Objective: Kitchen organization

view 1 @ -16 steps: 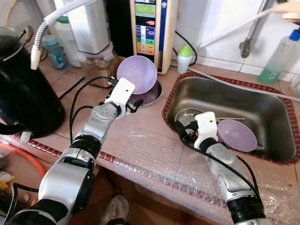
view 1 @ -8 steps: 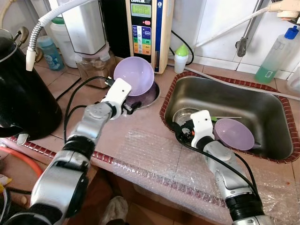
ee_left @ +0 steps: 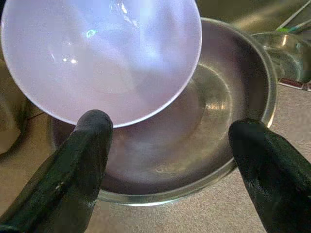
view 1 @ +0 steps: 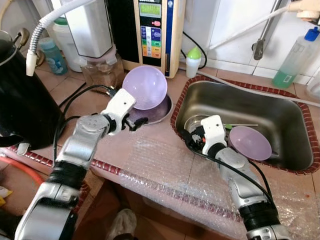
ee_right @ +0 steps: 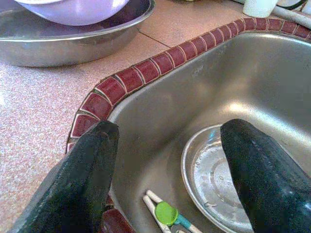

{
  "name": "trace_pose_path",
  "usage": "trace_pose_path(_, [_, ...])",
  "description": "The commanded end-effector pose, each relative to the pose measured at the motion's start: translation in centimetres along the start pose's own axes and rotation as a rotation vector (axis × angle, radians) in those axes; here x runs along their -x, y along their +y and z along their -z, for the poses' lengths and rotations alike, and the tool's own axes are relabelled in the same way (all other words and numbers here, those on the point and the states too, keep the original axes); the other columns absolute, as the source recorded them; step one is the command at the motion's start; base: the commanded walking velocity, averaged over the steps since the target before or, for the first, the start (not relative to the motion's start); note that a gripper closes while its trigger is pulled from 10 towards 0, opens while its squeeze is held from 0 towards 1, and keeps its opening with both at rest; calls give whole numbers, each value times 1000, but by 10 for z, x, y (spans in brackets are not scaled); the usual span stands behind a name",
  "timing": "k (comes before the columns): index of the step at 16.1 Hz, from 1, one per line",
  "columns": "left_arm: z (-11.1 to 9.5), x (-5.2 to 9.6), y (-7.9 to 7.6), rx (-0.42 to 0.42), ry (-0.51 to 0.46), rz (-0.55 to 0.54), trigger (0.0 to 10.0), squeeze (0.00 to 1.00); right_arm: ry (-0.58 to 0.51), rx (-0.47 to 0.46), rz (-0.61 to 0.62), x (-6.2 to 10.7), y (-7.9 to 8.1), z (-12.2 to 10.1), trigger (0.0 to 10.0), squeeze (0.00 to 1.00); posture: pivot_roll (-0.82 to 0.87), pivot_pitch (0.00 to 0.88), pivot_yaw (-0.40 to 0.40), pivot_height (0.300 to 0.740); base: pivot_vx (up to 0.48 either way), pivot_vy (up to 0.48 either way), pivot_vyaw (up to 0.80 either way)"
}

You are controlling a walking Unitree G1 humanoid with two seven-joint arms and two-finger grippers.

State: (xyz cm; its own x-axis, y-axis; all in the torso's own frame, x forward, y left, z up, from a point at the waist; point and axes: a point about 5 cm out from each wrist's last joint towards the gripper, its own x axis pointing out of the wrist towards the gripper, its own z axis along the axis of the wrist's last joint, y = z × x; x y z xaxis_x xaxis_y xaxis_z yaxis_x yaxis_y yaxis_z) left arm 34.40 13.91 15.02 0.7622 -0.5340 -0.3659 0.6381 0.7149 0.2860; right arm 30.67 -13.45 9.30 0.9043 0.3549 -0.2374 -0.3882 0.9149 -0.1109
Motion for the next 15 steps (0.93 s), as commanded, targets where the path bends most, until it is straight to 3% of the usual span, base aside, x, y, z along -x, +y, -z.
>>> trace_pose_path(1, [-1, 6, -1, -15, 8, 24, 10000, 0, 77, -4, -6, 1, 2, 16, 10000, 0, 17, 0, 55, 740, 0, 0, 0])
trace_pose_path(5, [5, 22, -5, -8, 28, 57, 10000, 0, 79, -6, -6, -1, 2, 17, 10000, 0, 24, 0, 55, 740, 0, 0, 0])
trace_pose_path(9, [-8, 24, 25, 89, -94, -285, 10000, 0, 75, -4, -6, -3, 2, 17, 10000, 0, 28, 0, 39, 740, 0, 0, 0])
trace_pose_path(10, [-20, 19, 33, 190, -186, -387, 10000, 0, 67, 1, -9, -3, 3, 15, 10000, 0, 21, 0, 30, 740, 0, 0, 0])
trace_pose_path(11, [-25, 14, 32, 219, -222, -397, 10000, 0, 64, 2, -12, -2, 4, 15, 10000, 0, 21, 0, 30, 740, 0, 0, 0])
trace_pose_path(12, [-28, 9, 30, 240, -218, -383, 10000, 906, 62, 4, -13, -1, 5, 15, 10000, 0, 11, 0, 29, 740, 0, 0, 0])
trace_pose_path(13, [-28, 4, 29, 261, -215, -377, 10000, 1000, 62, 3, -13, 0, 5, 15, 10000, 0, 5, 0, 31, 740, 0, 0, 0])
trace_pose_path(15, [-28, -6, 27, 284, -199, -376, 10000, 1000, 67, 2, -11, 5, 6, 18, 10000, 0, -15, 0, 38, 740, 0, 0, 0])
